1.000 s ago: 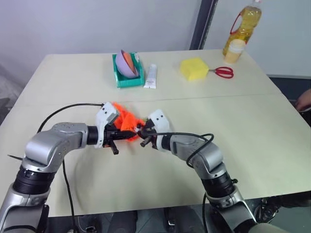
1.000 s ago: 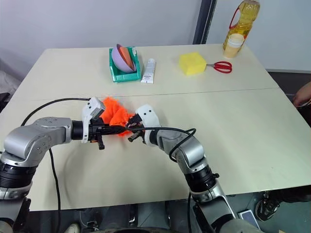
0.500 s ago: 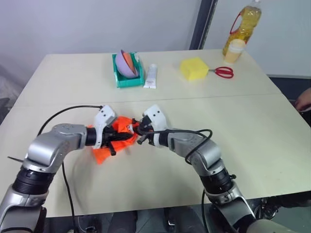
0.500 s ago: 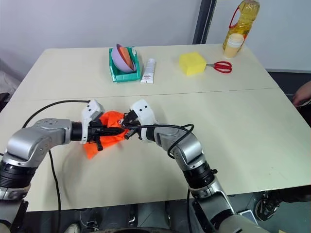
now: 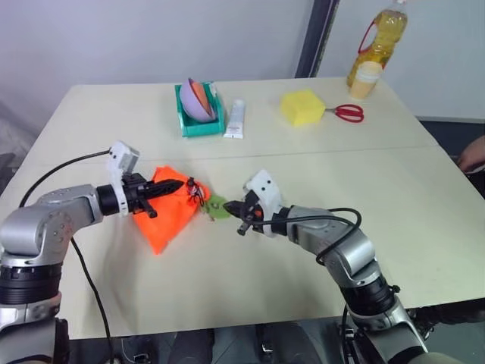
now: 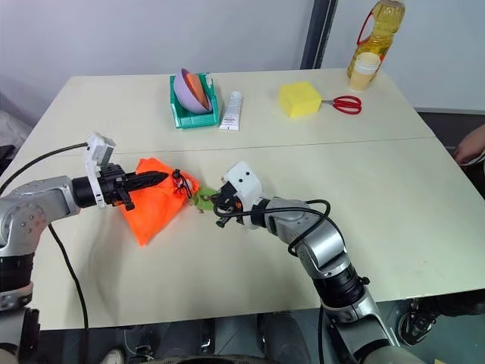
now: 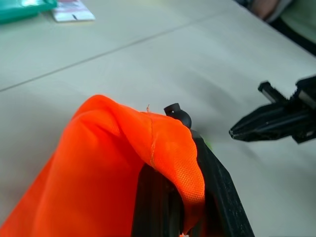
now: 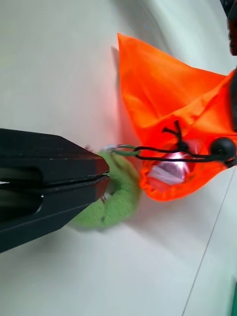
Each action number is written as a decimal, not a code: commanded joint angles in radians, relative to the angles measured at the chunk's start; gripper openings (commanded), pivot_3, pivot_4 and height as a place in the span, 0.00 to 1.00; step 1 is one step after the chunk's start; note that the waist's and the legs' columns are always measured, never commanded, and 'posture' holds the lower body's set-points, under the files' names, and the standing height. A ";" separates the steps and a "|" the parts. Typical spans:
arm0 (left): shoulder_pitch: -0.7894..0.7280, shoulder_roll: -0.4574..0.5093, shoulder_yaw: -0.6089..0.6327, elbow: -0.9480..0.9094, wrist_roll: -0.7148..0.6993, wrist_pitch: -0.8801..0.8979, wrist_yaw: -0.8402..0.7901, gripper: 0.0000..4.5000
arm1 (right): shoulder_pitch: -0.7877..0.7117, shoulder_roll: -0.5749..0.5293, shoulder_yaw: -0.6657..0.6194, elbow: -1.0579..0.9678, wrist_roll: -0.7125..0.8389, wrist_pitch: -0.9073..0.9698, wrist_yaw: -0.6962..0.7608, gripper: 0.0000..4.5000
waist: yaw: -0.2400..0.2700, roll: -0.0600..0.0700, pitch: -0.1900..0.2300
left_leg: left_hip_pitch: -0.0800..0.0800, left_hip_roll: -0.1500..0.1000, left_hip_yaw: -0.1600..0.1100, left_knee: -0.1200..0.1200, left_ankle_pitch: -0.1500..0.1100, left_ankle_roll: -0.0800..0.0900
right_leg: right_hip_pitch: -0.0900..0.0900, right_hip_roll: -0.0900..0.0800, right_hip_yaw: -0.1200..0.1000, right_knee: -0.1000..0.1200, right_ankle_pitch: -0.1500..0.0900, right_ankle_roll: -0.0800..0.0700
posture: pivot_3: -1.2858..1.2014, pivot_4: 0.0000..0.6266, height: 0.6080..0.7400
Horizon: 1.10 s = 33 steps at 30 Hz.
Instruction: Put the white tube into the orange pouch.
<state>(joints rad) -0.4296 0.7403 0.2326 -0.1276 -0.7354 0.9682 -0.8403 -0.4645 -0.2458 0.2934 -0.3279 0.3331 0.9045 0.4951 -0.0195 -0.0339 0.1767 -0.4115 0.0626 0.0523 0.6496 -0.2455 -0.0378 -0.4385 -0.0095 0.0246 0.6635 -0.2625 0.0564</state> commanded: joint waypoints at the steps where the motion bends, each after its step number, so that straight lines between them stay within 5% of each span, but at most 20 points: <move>1: -0.051 -0.002 0.064 -0.025 -0.065 0.008 0.007 0.00 | -0.010 0.004 -0.011 -0.013 -0.008 -0.047 -0.001 0.01 | 0.000 0.000 0.000 | 0.000 0.000 0.000 0.000 0.000 0.000 | 0.000 0.000 0.000 0.000 0.000 0.000 | 0.52 0.24 0.89; 5: -0.072 0.001 0.046 -0.040 -0.075 0.007 0.010 0.00 | -0.016 0.023 -0.049 -0.020 0.036 -0.035 0.015 0.19 | 0.002 0.000 0.000 | 0.000 -0.001 0.000 0.000 0.000 0.000 | 0.000 -0.001 0.000 0.000 0.000 0.000 | 0.52 0.24 0.89; 9: -0.087 -0.013 -0.005 -0.055 -0.075 -0.002 -0.008 0.00 | -0.028 0.024 -0.054 -0.043 0.040 -0.034 0.013 0.64 | 0.001 0.000 0.000 | 0.000 0.000 0.000 0.000 0.000 0.000 | 0.000 0.000 0.000 0.000 0.000 0.000 | 0.52 0.24 0.89; 17: -0.150 -0.050 -0.105 -0.068 -0.065 -0.020 -0.040 0.00 | -0.033 -0.002 0.006 0.001 -0.033 -0.059 -0.007 0.64 | 0.003 0.000 0.000 | 0.000 -0.001 0.001 0.001 0.000 0.000 | 0.000 -0.001 0.000 0.000 0.000 0.000 | 0.52 0.24 0.89; 33: -0.131 -0.044 -0.099 -0.078 -0.072 -0.022 -0.046 0.00 | -0.041 0.047 0.129 0.196 -0.191 -0.171 -0.031 0.64 | 0.000 0.000 0.000 | 0.000 -0.001 0.000 0.001 0.000 0.000 | 0.000 0.000 0.000 0.001 0.000 0.000 | 0.52 0.24 0.89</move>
<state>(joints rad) -0.5554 0.6863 0.1041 -0.1642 -0.7889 0.9565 -0.8815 -0.4809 -0.2093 0.4239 -0.1292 0.1560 0.7621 0.4674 -0.0194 -0.0340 0.1767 -0.4117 0.0617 0.0527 0.6503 -0.2455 -0.0378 -0.4382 -0.0095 0.0247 0.6641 -0.2624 0.0565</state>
